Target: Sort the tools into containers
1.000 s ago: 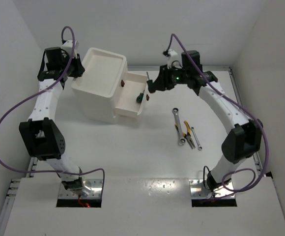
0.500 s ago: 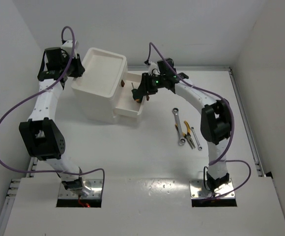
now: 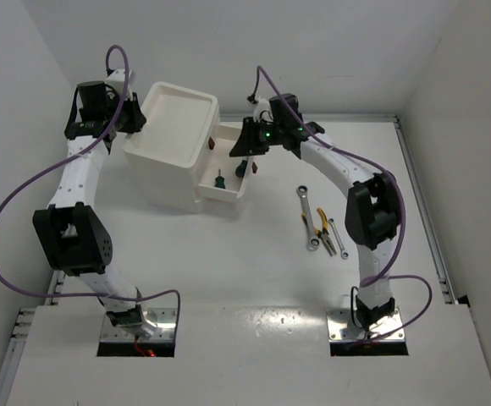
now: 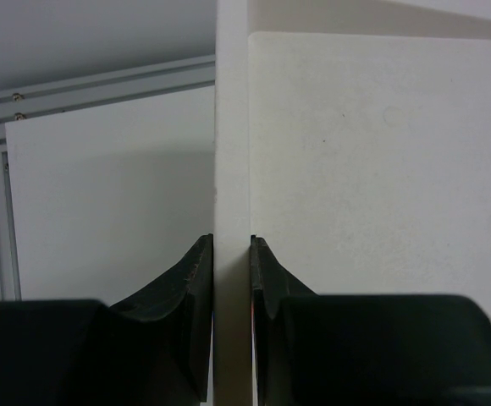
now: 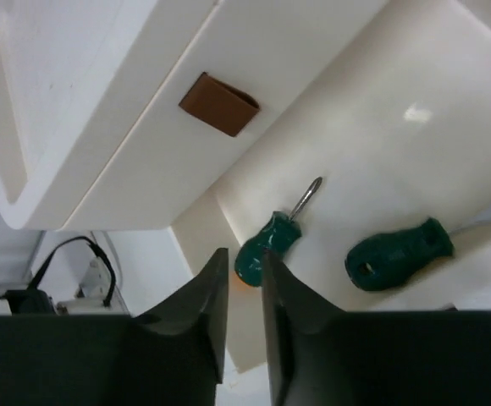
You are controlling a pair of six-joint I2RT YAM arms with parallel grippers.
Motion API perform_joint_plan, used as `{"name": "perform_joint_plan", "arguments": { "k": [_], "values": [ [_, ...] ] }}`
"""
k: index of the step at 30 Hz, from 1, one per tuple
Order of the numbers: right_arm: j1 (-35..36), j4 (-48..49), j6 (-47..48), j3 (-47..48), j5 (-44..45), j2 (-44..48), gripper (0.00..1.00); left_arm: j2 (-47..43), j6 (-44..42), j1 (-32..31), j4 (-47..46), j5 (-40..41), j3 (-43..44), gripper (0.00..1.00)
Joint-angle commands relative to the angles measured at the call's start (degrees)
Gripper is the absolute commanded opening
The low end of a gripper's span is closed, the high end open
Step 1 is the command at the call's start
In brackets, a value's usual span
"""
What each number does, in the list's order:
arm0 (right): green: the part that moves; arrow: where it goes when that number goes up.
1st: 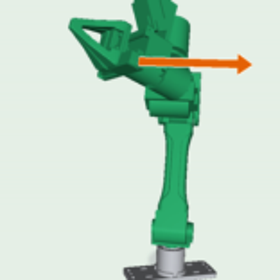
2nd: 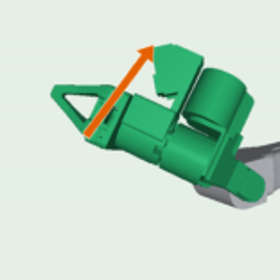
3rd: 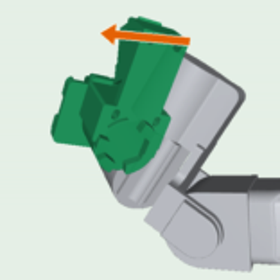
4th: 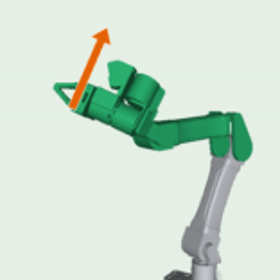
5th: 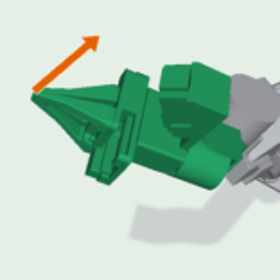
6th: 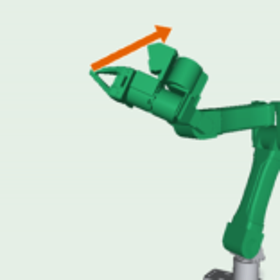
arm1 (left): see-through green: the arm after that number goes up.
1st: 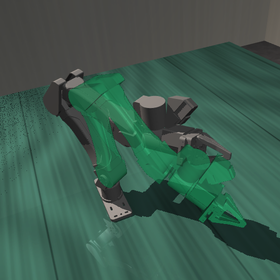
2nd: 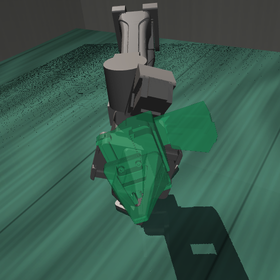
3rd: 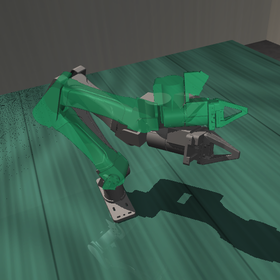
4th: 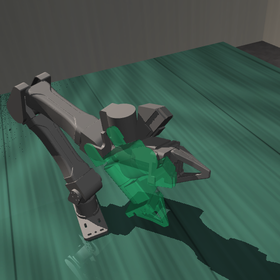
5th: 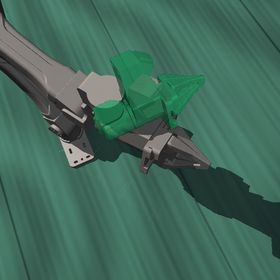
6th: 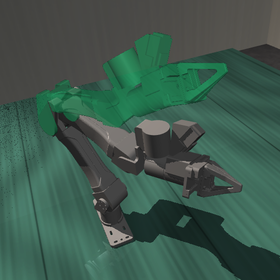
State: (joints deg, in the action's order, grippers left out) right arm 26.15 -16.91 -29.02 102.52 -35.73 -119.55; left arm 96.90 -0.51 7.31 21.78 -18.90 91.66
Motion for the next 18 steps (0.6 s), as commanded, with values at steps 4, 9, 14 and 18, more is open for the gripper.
{"name": "perform_joint_plan", "arguments": {
  "k": [4, 9, 14, 18],
  "values": [
    [-5.7, -7.6, 3.0, -3.5, 17.7, 11.6, 0.0, 5.6, 3.7, -1.2, 10.7, -3.8, -2.7, 0.0],
    [-7.1, -12.9, 3.8, -11.0, 23.1, 12.6, 0.0, 5.6, 3.2, -1.2, 10.7, -3.8, -2.7, 0.0],
    [-6.0, -11.3, -0.5, -11.1, 17.7, 6.2, 0.0, 6.1, 3.2, -1.8, 10.7, -3.8, -2.7, 0.0],
    [-5.5, -9.7, -5.9, -6.5, 11.5, -0.8, 0.0, 6.1, 3.7, -1.8, 10.7, -3.8, -2.2, 0.0]
  ]
}}
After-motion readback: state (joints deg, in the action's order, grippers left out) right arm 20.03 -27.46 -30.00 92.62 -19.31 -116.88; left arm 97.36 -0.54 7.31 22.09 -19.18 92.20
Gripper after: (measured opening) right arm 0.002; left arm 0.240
